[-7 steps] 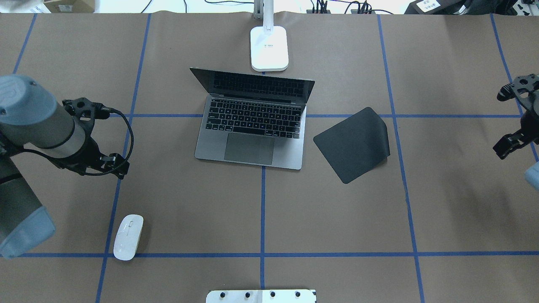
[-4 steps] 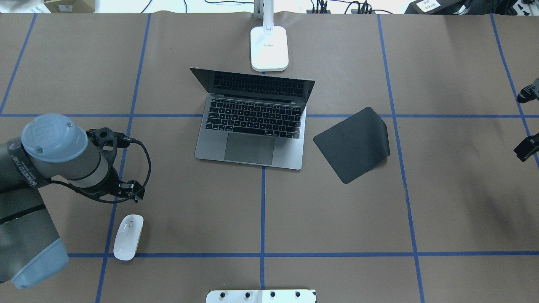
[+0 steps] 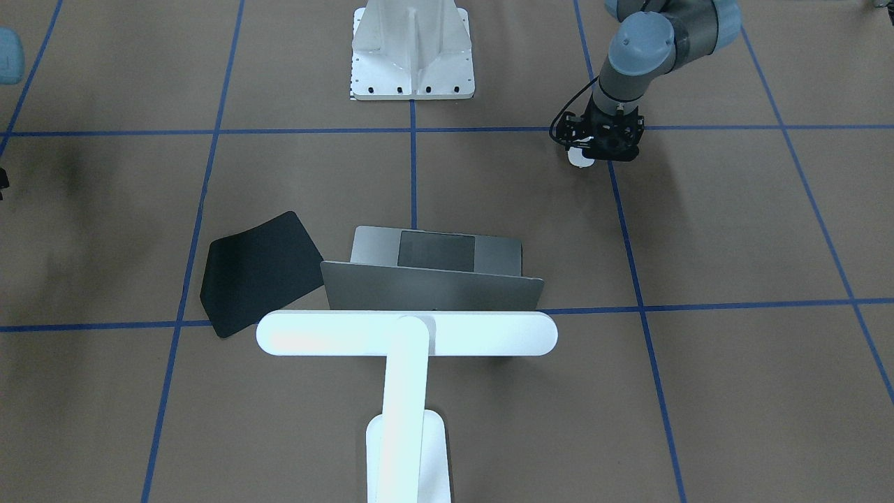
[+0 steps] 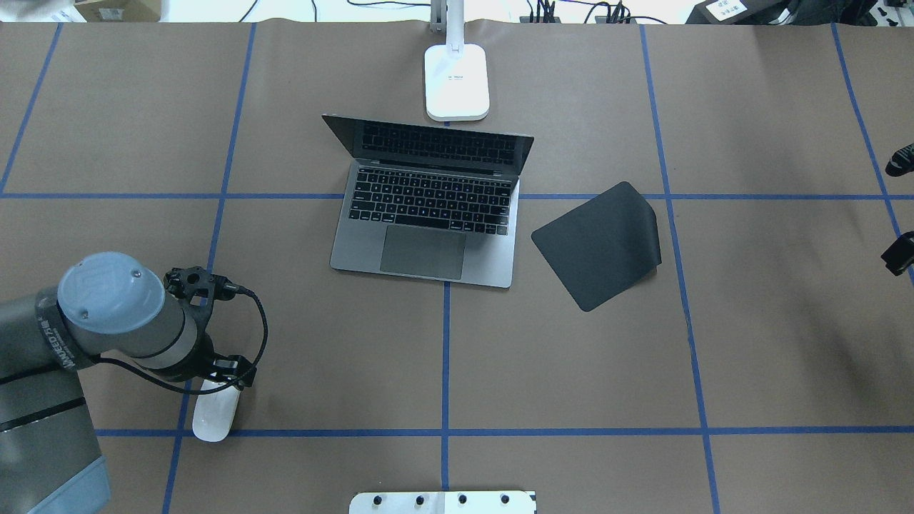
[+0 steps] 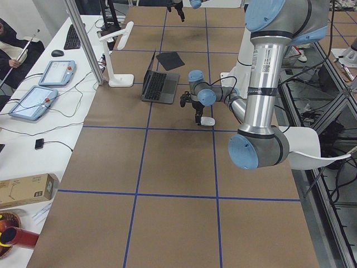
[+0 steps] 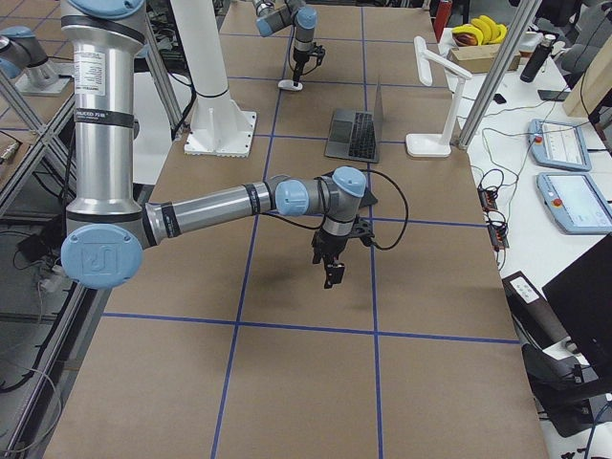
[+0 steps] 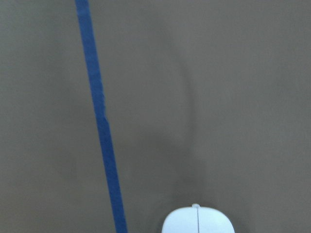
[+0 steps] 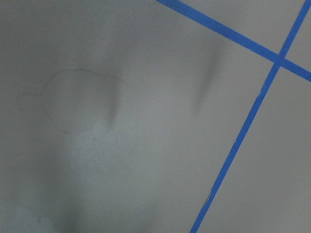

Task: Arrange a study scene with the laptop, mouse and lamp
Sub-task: 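Lower the left gripper and grasp the white mouse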

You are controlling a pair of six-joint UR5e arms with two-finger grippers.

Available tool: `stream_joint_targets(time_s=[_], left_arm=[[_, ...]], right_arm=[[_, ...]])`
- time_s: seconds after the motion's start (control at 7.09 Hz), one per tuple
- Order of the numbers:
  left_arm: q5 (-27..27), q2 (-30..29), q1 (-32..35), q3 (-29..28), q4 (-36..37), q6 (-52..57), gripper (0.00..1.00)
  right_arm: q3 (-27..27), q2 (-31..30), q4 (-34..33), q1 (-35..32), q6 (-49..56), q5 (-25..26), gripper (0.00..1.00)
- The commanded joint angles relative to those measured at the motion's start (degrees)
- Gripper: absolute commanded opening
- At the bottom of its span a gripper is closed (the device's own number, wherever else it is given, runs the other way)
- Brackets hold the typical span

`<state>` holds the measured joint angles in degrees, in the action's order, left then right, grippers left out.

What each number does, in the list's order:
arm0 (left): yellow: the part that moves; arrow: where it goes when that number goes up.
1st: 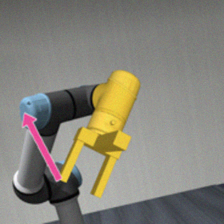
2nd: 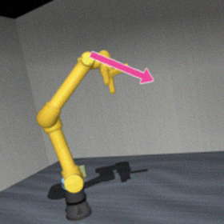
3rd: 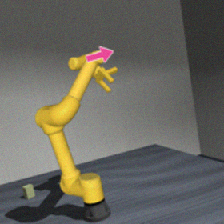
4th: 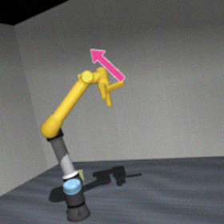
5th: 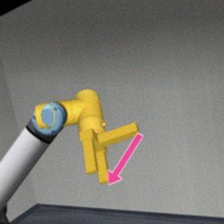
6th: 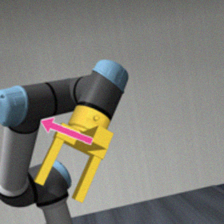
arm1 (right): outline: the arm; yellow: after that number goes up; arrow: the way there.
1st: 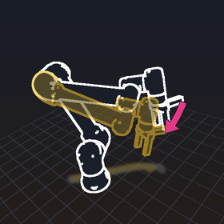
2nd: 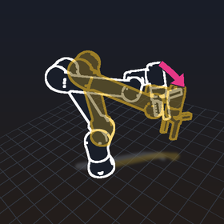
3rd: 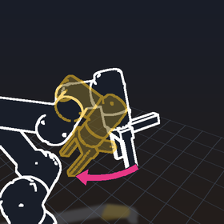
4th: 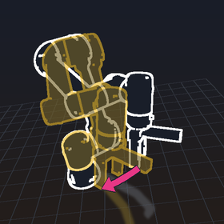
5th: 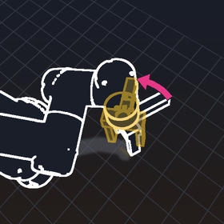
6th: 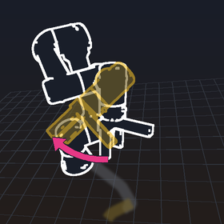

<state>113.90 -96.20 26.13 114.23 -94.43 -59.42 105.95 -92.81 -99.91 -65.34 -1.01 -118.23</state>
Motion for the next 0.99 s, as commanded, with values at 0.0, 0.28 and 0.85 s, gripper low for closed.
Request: stream_joint_targets(time_s=[0.0,0.28,0.85], left_arm=[[-1.0,0.1,-2.8,0.0,-1.5,-1.8,1.0],[-2.3,2.0,-3.5,0.0,-1.6,-1.5,1.0],[-2.5,2.3,-3.9,0.0,-1.5,-1.9,0.84]], right_arm=[[0.0,0.1,0.0,-0.1,0.0,0.0,1.0],[0.0,0.1,-0.2,-0.2,0.0,0.1,1.0],[0.0,0.2,-0.2,-0.4,0.0,0.0,1.0]])
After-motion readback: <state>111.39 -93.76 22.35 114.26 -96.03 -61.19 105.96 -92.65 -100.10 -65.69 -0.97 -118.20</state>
